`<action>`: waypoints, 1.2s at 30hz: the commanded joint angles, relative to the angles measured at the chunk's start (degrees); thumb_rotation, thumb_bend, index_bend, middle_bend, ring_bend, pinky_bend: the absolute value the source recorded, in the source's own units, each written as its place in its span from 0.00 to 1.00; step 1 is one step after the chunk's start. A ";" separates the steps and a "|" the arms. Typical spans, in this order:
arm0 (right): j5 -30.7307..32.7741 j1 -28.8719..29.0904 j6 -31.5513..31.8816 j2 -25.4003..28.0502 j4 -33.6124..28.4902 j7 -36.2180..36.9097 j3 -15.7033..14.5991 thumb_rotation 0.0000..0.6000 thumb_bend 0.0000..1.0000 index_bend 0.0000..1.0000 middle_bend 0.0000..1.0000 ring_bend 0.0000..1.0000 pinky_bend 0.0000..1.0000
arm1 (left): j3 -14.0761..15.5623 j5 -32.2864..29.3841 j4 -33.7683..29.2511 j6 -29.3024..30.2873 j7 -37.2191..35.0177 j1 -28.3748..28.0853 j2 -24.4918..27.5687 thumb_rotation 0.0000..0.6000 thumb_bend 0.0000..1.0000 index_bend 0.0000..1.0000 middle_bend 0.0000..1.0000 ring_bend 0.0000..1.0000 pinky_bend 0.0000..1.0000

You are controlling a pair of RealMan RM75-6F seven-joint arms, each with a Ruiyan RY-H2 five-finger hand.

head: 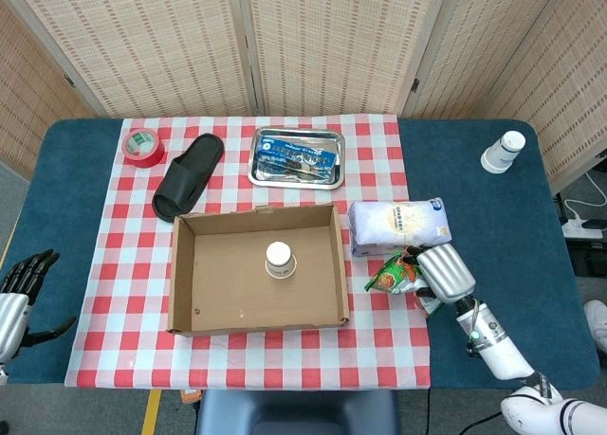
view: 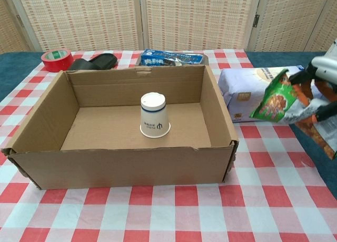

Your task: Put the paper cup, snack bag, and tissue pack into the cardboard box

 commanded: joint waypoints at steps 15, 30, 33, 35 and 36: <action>10.53 14.19 -7.42 8.24 -26.90 -20.86 17.15 1.00 0.35 0.87 0.57 0.59 0.79 | -0.01 -0.03 -0.34 0.11 -0.11 0.05 0.32 1.00 0.18 0.00 0.00 0.00 0.08; 15.31 25.06 -10.75 -7.31 -19.33 -22.11 18.82 1.00 0.35 0.87 0.57 0.60 0.79 | -2.16 -0.33 -8.32 -1.87 1.42 -2.78 4.12 1.00 0.18 0.00 0.00 0.00 0.08; 15.81 25.51 -11.76 -7.47 -18.97 -20.60 18.36 1.00 0.29 0.80 0.57 0.57 0.78 | -4.83 -2.71 -12.70 -6.23 1.61 -6.27 8.08 1.00 0.18 0.00 0.00 0.00 0.08; 16.78 25.84 -16.33 -4.93 -20.43 -17.12 17.15 1.00 0.07 0.55 0.51 0.39 0.60 | -2.81 -3.09 -14.10 -7.75 2.45 -5.28 8.35 1.00 0.18 0.00 0.00 0.00 0.08; 17.73 26.04 -18.55 -3.37 -21.12 -16.39 16.71 1.00 0.00 0.35 0.39 0.22 0.41 | -1.95 -1.31 -13.42 -5.06 3.27 -3.89 6.73 1.00 0.18 0.00 0.00 0.00 0.08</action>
